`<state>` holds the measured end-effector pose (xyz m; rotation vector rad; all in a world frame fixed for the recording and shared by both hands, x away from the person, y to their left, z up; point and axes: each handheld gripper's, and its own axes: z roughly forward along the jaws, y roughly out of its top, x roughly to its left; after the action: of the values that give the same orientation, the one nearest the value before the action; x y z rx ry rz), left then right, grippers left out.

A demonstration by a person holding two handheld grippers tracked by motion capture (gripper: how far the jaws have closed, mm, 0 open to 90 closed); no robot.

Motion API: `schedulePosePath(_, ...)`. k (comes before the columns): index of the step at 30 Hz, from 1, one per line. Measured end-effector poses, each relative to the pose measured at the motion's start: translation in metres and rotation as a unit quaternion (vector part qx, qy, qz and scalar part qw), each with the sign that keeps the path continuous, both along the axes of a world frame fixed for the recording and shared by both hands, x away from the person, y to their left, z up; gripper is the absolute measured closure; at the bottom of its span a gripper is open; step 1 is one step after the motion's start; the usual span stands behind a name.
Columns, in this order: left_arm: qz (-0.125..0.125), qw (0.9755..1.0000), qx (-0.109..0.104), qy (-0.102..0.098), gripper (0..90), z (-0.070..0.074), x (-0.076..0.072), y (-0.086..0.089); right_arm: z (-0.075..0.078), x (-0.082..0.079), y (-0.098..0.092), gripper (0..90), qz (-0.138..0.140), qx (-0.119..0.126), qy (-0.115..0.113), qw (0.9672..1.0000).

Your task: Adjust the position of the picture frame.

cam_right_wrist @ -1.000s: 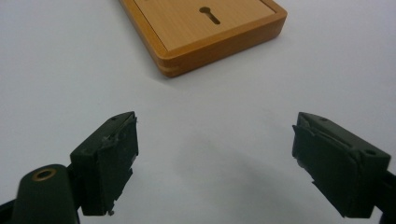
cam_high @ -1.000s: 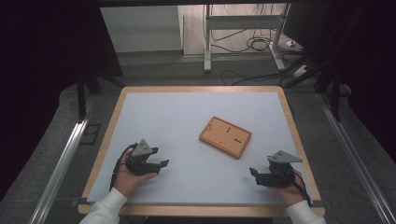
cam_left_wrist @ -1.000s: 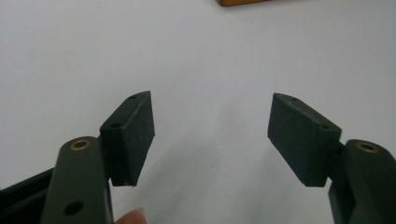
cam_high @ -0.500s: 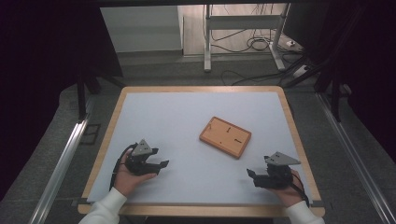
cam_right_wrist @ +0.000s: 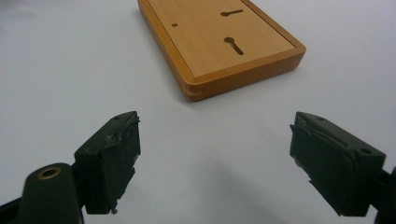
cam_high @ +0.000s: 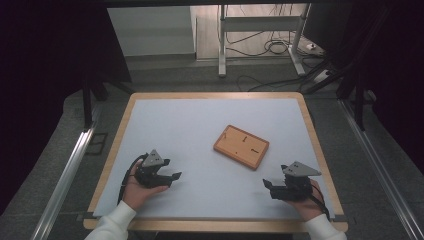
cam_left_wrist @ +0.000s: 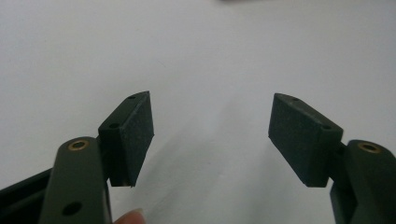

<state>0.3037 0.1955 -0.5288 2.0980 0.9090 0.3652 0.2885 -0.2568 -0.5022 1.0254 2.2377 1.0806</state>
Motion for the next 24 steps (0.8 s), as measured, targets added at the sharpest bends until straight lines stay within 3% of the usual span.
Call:
schedulePosePath(5,0.000,1.0000,0.001,0.000,30.4,0.000,0.000,0.000,0.004,0.003,0.004,15.4,-0.003,0.013,-0.004,0.9999)
schedulePosePath(9,-0.002,1.0000,0.001,0.002,30.3,-0.001,0.000,-0.001,0.005,0.006,0.009,15.2,-0.001,0.001,-0.013,0.9999)
schedulePosePath(24,-0.005,0.9999,0.000,0.010,29.8,-0.002,0.001,-0.001,0.020,0.028,0.031,17.5,-0.004,0.007,-0.004,1.0000)
